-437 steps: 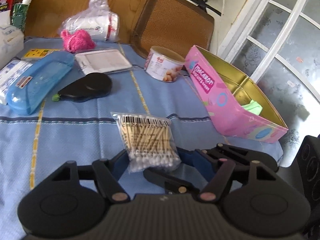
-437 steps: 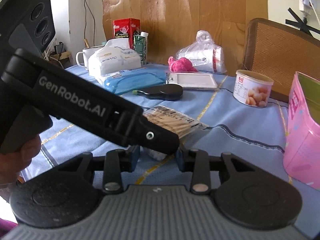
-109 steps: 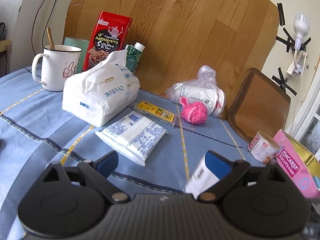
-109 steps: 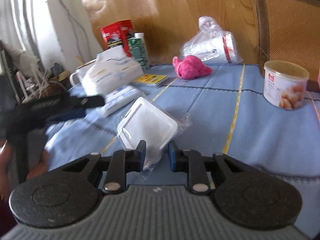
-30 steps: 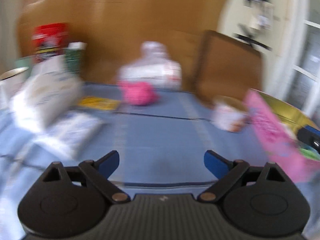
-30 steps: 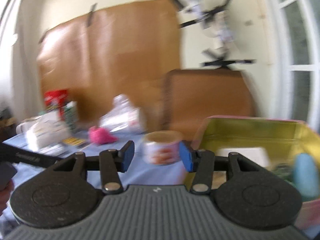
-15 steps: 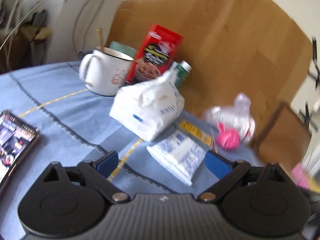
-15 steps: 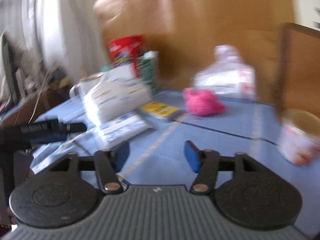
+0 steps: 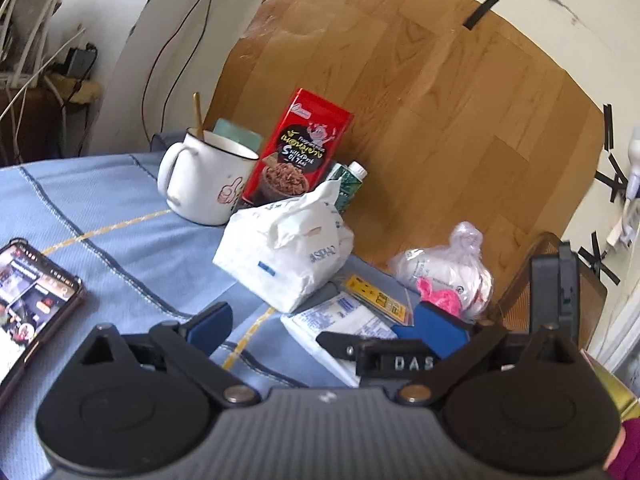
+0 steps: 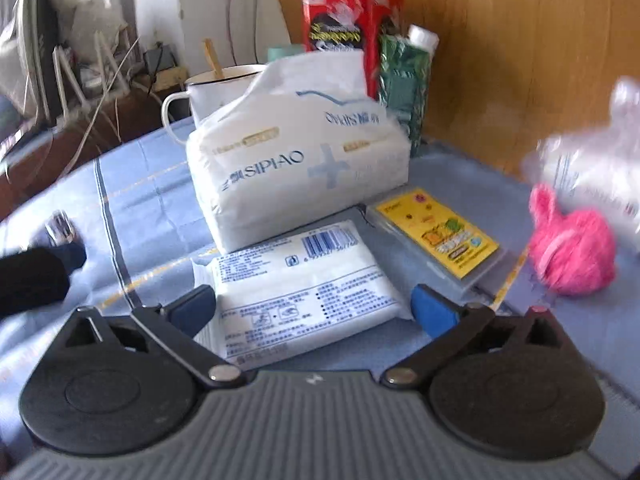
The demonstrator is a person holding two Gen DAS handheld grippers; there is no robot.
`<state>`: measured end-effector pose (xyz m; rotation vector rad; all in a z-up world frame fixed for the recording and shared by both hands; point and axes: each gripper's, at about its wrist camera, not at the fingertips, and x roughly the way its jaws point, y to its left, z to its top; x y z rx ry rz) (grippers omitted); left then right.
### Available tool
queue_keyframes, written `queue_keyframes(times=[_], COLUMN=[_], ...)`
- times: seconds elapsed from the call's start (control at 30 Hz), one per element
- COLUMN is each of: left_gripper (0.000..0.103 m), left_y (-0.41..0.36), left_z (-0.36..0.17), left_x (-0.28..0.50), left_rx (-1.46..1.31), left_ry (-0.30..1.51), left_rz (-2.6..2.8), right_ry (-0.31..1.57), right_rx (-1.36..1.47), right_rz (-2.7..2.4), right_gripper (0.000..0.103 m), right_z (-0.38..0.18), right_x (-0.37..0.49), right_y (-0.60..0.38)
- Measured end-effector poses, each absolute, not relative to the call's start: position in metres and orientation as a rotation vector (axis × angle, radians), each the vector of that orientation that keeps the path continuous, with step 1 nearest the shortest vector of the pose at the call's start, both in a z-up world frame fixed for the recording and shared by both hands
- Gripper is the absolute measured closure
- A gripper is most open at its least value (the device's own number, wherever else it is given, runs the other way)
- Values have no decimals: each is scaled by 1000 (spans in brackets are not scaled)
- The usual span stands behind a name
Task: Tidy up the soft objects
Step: 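Move the right gripper to the flat white wipes pack and grasp it, then carry the wipes pack with the right gripper into the pink tin and release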
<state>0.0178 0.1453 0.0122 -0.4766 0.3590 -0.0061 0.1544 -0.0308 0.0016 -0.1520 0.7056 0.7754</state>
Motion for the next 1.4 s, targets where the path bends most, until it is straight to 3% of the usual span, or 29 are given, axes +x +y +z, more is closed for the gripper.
queue_keyframes(times=[0.07, 0.2, 0.47, 0.67, 0.8, 1.2, 1.4], left_gripper=[1, 1, 1, 1, 1, 1, 11], left_y=[147, 149, 135, 110, 98, 55, -7], left_z=[11, 10, 11, 2, 2, 18, 26], left_x=[19, 20, 30, 57, 55, 36, 20], left_rx=[-482, -497, -413, -299, -235, -274, -161], left_ry=[361, 373, 437, 655, 670, 689, 708], left_rz=[-8, -6, -35, -210, -213, -306, -484], right_ry=[701, 688, 667, 663, 635, 538, 509], right_rx=[-143, -148, -169, -169, -156, -36, -10], right_rz=[772, 769, 778, 731, 645, 489, 498], right_gripper=[11, 12, 11, 10, 3, 3, 9], right_z=[4, 4, 4, 4, -1, -8, -8], right_x=[152, 137, 73, 18, -6, -46, -60], right_y=[-35, -50, -114, -173, -201, -237, -242])
